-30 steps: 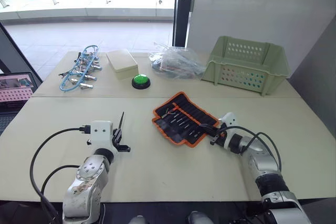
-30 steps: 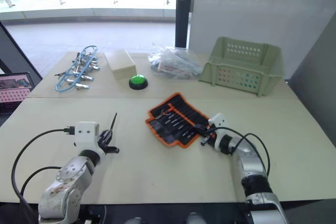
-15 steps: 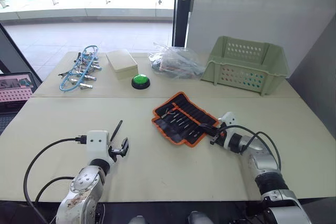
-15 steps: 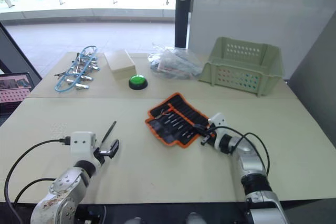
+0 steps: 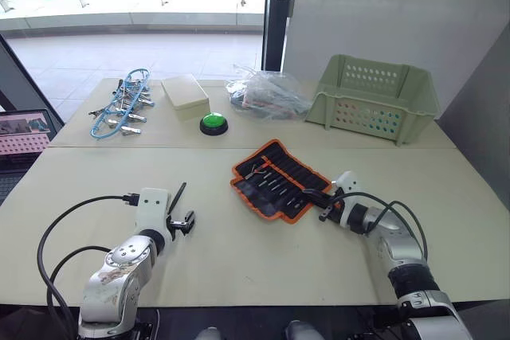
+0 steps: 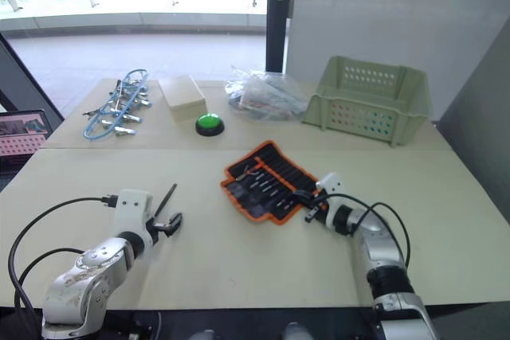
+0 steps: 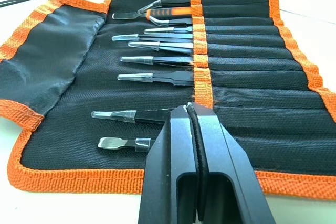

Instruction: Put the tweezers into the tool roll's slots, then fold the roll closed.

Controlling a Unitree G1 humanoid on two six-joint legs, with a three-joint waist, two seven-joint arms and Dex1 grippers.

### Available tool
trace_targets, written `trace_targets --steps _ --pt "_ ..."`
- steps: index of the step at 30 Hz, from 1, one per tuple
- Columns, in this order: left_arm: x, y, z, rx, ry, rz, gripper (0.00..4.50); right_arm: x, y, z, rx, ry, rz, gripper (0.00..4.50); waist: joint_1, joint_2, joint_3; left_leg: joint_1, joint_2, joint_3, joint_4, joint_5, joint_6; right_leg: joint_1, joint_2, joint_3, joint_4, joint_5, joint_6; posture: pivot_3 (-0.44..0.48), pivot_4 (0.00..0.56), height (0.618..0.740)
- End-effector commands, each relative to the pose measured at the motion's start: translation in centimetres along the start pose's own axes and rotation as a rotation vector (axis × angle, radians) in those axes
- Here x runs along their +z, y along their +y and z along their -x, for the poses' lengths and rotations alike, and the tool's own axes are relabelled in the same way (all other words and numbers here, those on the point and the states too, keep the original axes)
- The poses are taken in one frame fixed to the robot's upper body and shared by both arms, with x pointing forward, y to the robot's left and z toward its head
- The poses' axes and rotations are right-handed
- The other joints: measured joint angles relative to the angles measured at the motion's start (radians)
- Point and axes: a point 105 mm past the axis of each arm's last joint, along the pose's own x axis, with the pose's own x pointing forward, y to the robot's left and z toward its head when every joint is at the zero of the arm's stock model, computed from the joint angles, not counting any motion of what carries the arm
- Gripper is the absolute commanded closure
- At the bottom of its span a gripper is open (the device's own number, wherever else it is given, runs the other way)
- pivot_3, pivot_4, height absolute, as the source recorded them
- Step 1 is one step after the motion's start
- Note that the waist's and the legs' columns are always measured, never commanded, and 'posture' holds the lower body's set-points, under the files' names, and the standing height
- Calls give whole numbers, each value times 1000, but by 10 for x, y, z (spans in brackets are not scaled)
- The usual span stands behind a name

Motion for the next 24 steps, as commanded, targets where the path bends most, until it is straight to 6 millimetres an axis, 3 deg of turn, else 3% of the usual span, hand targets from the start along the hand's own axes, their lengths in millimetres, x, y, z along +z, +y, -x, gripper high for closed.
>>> trace_targets --steps 1,13,24 --pt "3 3 0 -5 -10 22 597 -33 13 0 29 114 -60 4500 0 0 0 0 0 0 0 0 0 0 0 0 0 0 0 0 150 740" --pt "13 -8 -20 -11 -50 55 4484 -30 11 -3 11 98 -57 4500 1 0 0 0 0 0 0 0 0 0 0 0 0 0 0 0 150 740" --pt "23 1 -14 21 -106 39 4484 -31 10 0 4 99 -59 4500 -2 0 0 0 0 0 0 0 0 0 0 0 0 0 0 0 150 740"
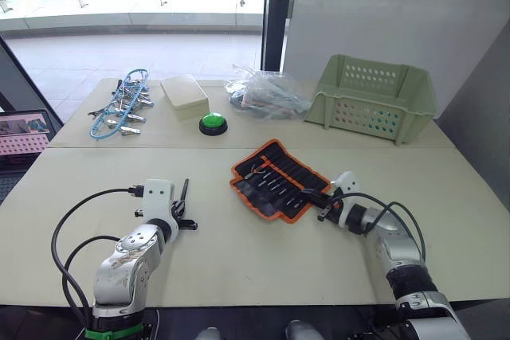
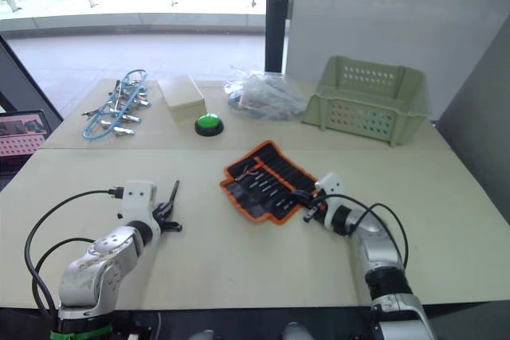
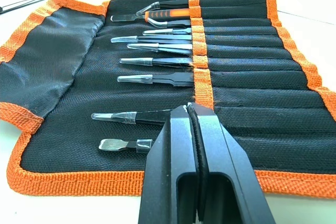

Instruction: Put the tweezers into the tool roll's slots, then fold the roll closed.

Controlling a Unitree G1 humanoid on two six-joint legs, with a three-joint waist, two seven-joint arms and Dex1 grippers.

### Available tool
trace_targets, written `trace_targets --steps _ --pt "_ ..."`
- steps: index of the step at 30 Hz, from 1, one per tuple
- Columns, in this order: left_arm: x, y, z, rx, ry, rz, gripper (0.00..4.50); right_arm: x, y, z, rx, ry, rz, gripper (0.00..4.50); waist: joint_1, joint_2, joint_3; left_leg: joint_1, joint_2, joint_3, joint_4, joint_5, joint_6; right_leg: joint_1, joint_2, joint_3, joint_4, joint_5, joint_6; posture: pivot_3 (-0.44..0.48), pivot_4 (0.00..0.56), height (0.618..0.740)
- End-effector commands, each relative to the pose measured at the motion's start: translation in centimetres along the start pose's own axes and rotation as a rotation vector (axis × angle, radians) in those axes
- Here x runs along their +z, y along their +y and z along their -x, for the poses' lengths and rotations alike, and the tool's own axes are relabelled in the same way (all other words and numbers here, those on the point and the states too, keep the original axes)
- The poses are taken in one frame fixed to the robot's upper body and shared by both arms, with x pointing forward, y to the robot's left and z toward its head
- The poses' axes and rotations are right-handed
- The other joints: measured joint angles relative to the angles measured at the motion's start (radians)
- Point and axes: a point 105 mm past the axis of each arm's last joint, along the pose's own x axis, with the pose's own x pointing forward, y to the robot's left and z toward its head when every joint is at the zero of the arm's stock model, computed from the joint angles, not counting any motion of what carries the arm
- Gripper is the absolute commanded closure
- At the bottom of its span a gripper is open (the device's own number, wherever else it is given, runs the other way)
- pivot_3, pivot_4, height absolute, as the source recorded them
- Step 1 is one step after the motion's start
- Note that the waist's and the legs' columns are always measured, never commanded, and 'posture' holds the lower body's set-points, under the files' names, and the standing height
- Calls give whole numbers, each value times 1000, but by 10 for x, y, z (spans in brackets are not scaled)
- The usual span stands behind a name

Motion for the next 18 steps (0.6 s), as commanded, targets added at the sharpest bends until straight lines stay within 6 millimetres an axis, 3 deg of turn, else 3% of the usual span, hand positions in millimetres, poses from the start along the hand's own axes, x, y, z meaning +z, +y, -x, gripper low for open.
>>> trace_targets --steps 1,6,10,13,16,18 --pt "19 5 5 18 -79 -36 4484 -31 10 2 18 109 -54 4500 0 0 0 0 0 0 0 0 0 0 0 0 0 0 0 0 150 740" --pt "47 -4 9 -43 -177 -87 4484 -29 9 2 10 95 -53 4500 1 0 0 0 0 0 0 0 0 0 0 0 0 0 0 0 150 740" --pt "70 -37 13 -243 -227 -166 4484 -18 5 4 -5 48 -52 4500 1 0 0 0 0 0 0 0 0 0 0 0 0 0 0 0 150 740" --pt "74 -51 13 -334 -219 -202 4484 -9 4 3 -11 14 -67 4500 2 1 1 -1 0 0 0 0 0 0 0 0 0 0 0 0 150 740" --pt "80 -95 11 -550 -165 -284 4484 21 2 3 -24 -85 -65 4500 6 1 7 -2 0 0 0 0 0 -2 0 0 0 0 0 0 150 740" --pt "79 -111 10 -628 -126 -317 4484 26 0 5 -34 -87 -53 4500 7 1 7 -6 -1 0 0 1 -1 -5 0 0 1 0 0 0 150 740"
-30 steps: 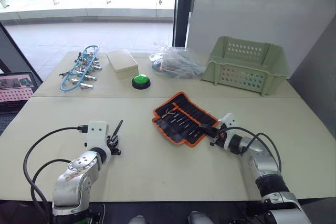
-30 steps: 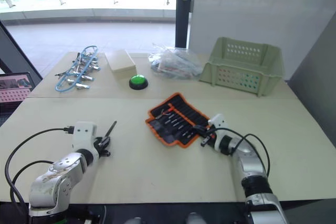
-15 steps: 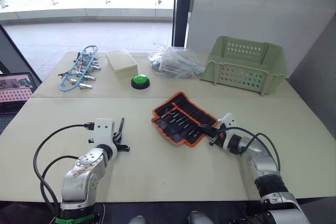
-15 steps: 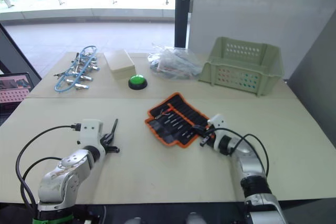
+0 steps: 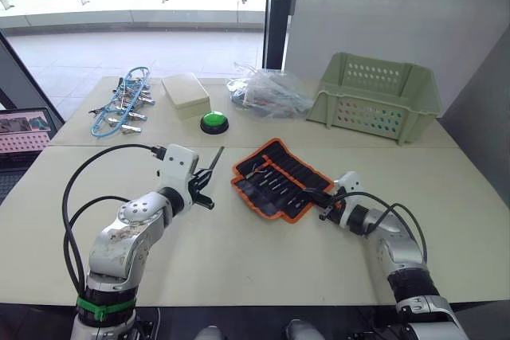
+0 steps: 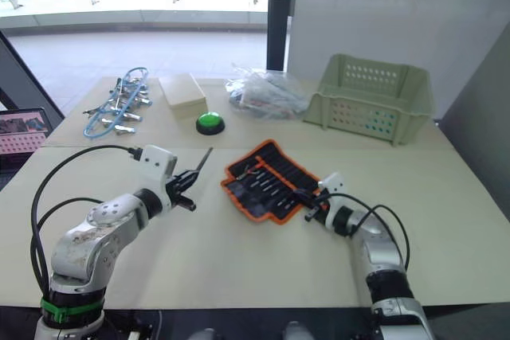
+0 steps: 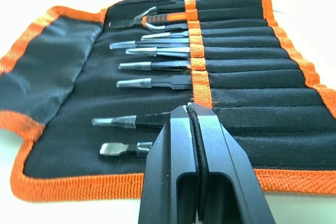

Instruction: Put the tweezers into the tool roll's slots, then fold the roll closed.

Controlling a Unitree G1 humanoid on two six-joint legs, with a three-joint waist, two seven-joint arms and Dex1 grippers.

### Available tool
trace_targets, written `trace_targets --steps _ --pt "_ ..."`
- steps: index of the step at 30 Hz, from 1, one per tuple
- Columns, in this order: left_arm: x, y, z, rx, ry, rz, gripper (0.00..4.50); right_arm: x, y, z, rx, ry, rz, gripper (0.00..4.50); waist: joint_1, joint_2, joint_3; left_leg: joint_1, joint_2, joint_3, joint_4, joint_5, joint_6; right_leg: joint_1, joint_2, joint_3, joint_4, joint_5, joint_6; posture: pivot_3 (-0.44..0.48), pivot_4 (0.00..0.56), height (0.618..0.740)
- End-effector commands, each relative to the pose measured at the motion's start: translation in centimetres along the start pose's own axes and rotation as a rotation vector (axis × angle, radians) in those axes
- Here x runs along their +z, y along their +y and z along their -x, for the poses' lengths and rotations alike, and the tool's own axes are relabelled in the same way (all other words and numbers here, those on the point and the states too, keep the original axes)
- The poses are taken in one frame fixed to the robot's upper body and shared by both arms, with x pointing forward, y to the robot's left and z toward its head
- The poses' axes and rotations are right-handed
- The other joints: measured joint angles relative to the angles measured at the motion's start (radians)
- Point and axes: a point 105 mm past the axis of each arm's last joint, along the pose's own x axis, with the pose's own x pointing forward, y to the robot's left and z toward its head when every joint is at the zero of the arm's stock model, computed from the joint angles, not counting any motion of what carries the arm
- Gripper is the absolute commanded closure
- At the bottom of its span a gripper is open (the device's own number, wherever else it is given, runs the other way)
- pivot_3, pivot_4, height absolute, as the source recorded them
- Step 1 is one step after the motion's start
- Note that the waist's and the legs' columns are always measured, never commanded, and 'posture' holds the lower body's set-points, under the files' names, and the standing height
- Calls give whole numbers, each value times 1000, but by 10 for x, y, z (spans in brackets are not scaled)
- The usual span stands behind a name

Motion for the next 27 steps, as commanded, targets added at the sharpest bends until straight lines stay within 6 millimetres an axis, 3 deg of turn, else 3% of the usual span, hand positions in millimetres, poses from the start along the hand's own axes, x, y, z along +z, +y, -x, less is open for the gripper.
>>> trace_targets --steps 1,4,11,27 --pt "8 -34 -12 -202 37 -33 4484 11 1 1 -7 -25 5 4500 0 0 0 -3 0 0 0 0 0 -3 0 0 0 0 0 0 150 740" --pt "6 -44 -27 -268 93 -67 4484 3 0 3 -18 9 6 4500 0 1 0 -12 -1 0 1 1 -1 -14 -1 0 4 0 0 0 150 740" --pt "6 -68 -59 -342 159 -80 4484 -10 -2 5 -58 40 5 4500 4 1 0 -12 -2 0 2 1 -1 -15 -1 1 7 0 0 0 150 740" --pt "-15 -93 -84 -387 224 -30 4484 -21 -9 21 -144 62 10 4500 25 1 0 -11 -3 0 4 1 -1 -14 -2 1 9 0 0 0 150 740"
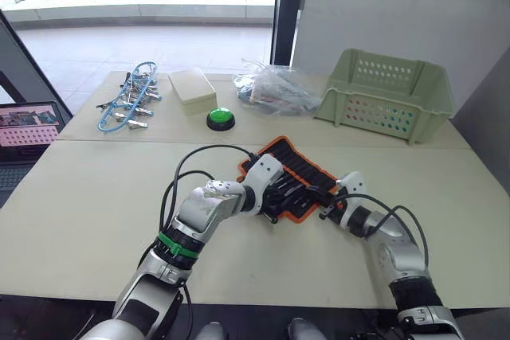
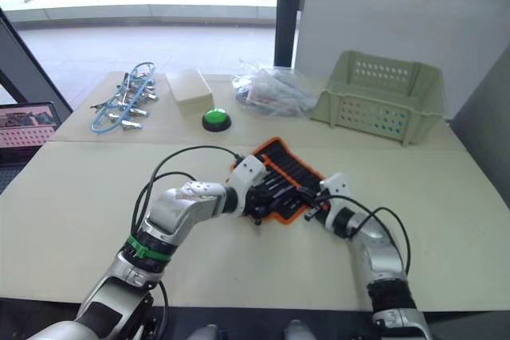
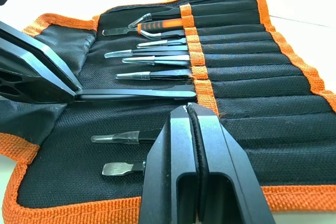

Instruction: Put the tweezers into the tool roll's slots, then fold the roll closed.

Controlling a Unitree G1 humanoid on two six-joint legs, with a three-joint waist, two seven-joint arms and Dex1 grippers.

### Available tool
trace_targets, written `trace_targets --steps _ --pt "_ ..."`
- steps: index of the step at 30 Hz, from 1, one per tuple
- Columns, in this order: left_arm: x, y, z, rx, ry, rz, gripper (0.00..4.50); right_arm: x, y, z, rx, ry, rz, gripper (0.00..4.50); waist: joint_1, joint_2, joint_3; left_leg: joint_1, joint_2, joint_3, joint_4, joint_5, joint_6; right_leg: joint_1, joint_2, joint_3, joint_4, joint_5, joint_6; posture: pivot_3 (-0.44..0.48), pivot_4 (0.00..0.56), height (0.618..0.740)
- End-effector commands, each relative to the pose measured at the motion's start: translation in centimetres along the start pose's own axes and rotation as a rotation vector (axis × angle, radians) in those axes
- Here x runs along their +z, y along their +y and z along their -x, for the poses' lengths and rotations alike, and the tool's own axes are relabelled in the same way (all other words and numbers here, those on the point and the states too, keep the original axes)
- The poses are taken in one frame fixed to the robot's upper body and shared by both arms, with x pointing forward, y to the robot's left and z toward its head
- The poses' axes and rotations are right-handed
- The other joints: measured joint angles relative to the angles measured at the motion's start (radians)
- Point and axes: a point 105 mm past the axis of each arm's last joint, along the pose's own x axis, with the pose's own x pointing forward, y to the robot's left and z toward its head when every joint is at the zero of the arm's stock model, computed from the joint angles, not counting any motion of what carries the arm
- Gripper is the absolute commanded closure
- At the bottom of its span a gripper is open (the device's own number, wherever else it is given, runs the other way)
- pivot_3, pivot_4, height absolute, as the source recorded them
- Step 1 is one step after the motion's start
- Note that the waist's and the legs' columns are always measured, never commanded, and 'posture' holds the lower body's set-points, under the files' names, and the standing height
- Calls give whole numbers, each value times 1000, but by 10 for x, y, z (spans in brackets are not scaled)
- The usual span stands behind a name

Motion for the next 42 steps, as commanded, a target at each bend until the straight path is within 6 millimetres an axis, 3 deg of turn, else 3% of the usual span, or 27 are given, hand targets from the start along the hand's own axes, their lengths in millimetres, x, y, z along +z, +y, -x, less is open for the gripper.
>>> trace_targets --steps 1,9,29,42 --pt "10 -3 -7 -3 -16 -41 4484 -19 -9 13 -57 71 -26 4500 6 0 0 0 0 0 0 0 0 0 0 0 0 0 0 0 150 740" --pt "14 -8 -20 -38 -6 -75 4484 -21 -11 17 -71 75 -25 4500 10 0 0 0 -1 -1 4 0 0 2 0 0 1 0 0 0 150 740" --pt "8 -9 -13 -38 32 -100 4484 -25 -4 10 -44 85 -39 4500 5 0 0 1 -1 -1 5 0 0 2 0 0 2 0 0 0 150 740" --pt "26 -15 -38 -59 -3 -122 4484 -28 1 10 -41 86 -46 4500 5 0 0 1 -1 -1 7 0 0 3 0 0 4 0 0 0 150 740"
